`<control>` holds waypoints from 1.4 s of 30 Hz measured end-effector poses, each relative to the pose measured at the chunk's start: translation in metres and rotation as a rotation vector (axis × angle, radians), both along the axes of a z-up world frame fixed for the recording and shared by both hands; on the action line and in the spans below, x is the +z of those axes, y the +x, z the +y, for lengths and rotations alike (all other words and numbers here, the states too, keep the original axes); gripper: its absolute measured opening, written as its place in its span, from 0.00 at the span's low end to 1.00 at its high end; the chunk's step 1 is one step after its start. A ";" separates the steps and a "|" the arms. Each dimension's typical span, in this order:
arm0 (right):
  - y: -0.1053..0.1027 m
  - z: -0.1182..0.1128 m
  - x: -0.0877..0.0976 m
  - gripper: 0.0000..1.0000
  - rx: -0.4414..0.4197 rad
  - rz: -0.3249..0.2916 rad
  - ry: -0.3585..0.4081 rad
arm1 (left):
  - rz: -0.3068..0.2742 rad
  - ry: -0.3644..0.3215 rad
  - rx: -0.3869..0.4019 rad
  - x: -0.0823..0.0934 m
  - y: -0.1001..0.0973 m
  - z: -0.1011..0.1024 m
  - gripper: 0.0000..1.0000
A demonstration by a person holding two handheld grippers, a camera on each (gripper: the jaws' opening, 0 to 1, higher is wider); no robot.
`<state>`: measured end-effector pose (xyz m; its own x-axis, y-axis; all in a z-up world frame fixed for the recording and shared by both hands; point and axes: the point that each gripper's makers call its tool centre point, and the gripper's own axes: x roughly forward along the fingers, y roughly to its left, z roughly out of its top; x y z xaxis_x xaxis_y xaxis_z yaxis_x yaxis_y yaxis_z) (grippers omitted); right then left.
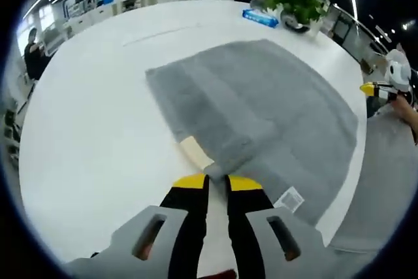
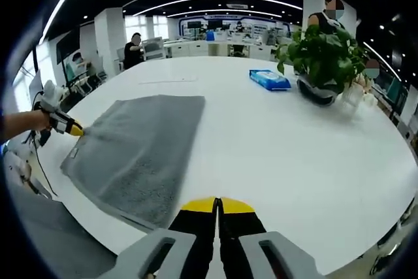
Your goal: Open the folded towel by lifting each exposed corner and separating the folded layers until the towel lies flat within the target outline without major curled edges
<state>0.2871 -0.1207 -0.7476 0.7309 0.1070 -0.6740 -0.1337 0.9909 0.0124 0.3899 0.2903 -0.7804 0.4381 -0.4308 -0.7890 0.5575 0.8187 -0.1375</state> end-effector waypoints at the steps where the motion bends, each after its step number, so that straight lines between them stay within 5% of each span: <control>1: 0.000 0.000 0.000 0.00 0.000 0.000 0.000 | 0.001 -0.006 0.004 0.001 0.001 -0.001 0.05; 11: 0.001 0.005 0.003 0.00 0.029 -0.015 0.009 | -0.031 -0.040 0.011 0.035 0.004 -0.025 0.01; 23: 0.001 0.023 0.011 0.00 0.077 -0.045 0.102 | -0.074 -0.076 -0.012 0.066 0.004 -0.085 0.01; 42: 0.001 0.059 0.042 0.01 0.190 -0.145 0.281 | -0.081 -0.155 -0.022 0.063 -0.015 -0.175 0.01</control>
<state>0.2883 -0.0615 -0.7060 0.7661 0.4163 -0.4896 -0.3355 0.9089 0.2477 0.3753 0.1156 -0.7170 0.4864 -0.5551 -0.6747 0.5894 0.7785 -0.2156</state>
